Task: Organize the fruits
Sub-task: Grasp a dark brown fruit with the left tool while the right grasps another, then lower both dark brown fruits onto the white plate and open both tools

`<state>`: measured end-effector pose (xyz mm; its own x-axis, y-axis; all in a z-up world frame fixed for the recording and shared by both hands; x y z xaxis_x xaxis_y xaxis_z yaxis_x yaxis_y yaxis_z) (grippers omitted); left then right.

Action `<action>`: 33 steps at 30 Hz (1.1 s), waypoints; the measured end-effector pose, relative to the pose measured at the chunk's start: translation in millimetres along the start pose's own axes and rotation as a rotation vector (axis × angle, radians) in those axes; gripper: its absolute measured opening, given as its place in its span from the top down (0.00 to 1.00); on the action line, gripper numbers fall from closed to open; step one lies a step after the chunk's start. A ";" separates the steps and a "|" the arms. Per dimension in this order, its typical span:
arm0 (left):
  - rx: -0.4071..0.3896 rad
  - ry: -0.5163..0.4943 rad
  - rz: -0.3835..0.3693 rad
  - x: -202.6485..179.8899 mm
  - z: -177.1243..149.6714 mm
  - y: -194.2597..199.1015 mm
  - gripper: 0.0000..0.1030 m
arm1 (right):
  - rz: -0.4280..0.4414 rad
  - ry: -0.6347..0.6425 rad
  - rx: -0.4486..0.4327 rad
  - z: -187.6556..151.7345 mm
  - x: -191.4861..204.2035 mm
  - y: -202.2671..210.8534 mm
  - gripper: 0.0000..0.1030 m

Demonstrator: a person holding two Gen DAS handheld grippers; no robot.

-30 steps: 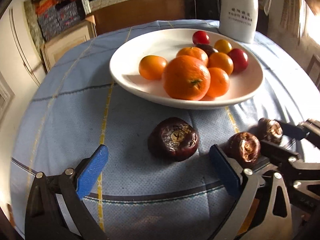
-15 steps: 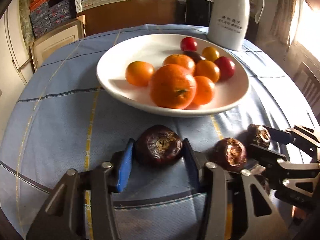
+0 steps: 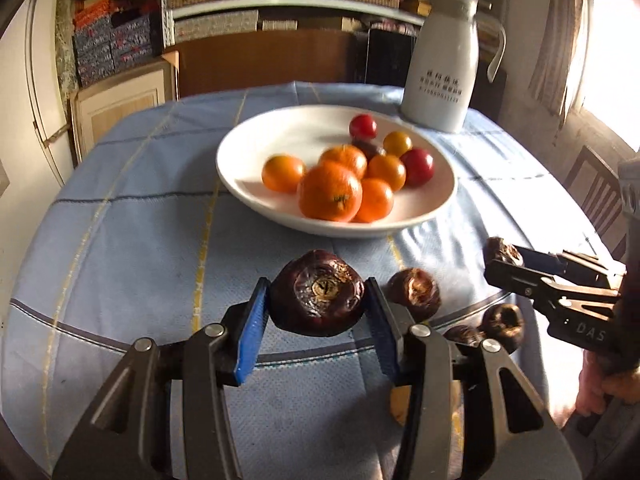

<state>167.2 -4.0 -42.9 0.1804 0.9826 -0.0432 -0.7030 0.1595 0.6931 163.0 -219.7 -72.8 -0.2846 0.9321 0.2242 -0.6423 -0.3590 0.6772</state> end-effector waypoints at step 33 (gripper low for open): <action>0.005 0.210 0.032 54.9 34.7 -29.1 0.08 | 0.080 -0.152 -0.069 45.4 -18.6 -17.3 0.35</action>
<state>221.5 42.1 -40.4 0.0108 0.9854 -0.1698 -0.7028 0.1282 0.6997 211.7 -228.6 -56.9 -0.2298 0.8951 0.3821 -0.6704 -0.4302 0.6045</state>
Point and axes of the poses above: each gripper's, at about its wrist camera, not at the fingertips, and y roughly against the way its jaws point, x to its left, z to its top, the point moved 5 cm from there along -y, roughly the way its jaws point
